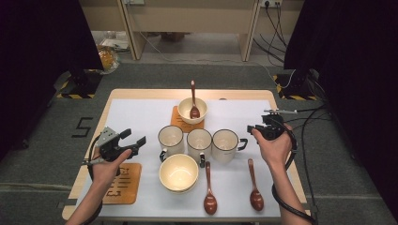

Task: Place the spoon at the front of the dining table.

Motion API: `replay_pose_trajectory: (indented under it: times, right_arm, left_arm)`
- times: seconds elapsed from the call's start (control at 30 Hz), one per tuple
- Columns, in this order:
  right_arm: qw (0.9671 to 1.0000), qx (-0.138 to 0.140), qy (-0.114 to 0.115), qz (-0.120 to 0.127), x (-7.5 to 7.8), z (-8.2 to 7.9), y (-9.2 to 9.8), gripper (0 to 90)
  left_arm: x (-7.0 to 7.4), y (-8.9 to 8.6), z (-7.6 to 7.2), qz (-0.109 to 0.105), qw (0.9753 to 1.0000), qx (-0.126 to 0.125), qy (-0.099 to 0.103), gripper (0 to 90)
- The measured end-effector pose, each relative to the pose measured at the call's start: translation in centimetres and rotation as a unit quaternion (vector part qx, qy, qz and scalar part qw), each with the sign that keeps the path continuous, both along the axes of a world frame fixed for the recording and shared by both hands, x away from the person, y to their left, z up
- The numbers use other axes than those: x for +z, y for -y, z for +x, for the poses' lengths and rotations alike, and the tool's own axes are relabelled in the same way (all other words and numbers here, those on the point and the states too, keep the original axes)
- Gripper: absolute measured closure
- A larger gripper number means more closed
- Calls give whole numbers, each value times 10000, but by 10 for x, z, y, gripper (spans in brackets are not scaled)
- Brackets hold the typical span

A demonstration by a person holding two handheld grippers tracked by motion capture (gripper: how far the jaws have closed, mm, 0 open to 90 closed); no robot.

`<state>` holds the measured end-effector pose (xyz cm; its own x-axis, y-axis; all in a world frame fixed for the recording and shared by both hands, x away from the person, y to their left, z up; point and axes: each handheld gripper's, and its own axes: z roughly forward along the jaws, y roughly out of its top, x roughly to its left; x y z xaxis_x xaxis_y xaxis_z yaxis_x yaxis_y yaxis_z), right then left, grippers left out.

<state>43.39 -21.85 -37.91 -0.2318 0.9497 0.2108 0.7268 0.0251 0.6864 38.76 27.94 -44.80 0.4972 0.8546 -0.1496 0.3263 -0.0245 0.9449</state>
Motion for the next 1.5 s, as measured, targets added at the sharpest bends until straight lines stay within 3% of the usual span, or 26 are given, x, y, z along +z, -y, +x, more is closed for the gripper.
replay_pose_trajectory:
  times: [0.57, 0.93, 1.13, 1.5]
  right_arm:
    - [9998, -209, -21, -24, -15, -30, 30, 605]
    - [9996, -279, -81, -43, -24, -48, 43, 601]
    - [9995, -285, -116, -15, -31, -56, 47, 599]
    - [9992, -348, -177, 22, -41, -68, 53, 596]
  left_arm:
    - [12, 11, 27, -11, 9999, -98, 38, 229]
    - [24, 15, 44, 19, 9999, -92, 107, 232]
    - [28, 19, 54, 137, 9997, -165, 92, 231]
    - [30, 28, 70, 136, 9997, -182, 89, 232]
